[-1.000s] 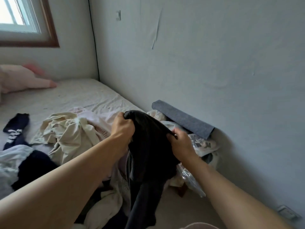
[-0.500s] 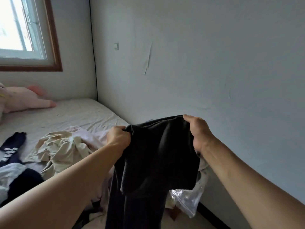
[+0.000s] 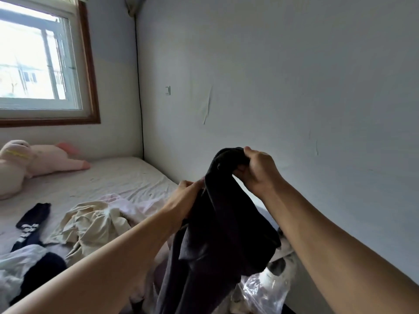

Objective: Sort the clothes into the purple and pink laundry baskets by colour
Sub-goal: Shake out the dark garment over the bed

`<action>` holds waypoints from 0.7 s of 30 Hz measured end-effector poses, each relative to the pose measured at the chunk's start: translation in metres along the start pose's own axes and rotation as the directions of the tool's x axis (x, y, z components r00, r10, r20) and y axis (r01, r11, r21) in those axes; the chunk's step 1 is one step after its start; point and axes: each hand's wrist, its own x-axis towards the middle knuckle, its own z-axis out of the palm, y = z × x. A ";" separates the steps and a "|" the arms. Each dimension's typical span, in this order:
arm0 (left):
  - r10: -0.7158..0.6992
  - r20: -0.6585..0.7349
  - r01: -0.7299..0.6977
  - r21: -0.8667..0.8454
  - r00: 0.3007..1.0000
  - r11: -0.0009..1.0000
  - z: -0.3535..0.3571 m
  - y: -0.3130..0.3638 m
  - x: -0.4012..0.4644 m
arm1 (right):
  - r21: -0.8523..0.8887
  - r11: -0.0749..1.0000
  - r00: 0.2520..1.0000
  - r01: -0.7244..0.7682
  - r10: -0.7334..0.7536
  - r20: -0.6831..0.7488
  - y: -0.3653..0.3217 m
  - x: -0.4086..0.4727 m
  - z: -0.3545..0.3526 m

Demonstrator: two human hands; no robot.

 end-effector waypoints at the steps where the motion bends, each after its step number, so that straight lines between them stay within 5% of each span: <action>1: -0.003 0.057 0.005 -0.046 0.998 0.999 -0.001 0.006 -0.004 | -0.017 1.000 1.000 0.018 -0.018 0.005 -0.002 0.000 0.003; 4: 0.010 0.220 0.040 -0.221 0.975 0.975 -0.006 0.014 -0.009 | -0.036 0.998 0.998 0.056 -0.055 0.041 -0.007 -0.001 0.008; 7: 0.063 0.285 -0.017 -0.164 0.956 0.986 -0.007 0.015 -0.007 | -0.014 0.998 0.990 0.066 -0.064 0.127 -0.011 -0.003 0.013; 14: 0.015 -0.041 -0.024 -0.239 0.999 0.971 -0.011 0.011 0.007 | -0.071 0.989 0.992 0.126 -0.125 0.020 -0.014 0.003 0.000; 18: 0.081 -0.156 -0.099 -0.114 0.985 0.989 -0.009 0.010 0.014 | -0.185 0.983 0.980 0.002 0.034 0.194 -0.010 0.000 -0.012; 21: 0.096 -0.153 -0.116 -0.131 0.984 0.985 -0.005 0.014 0.010 | -0.490 0.868 0.940 0.078 0.100 0.326 0.002 -0.008 -0.007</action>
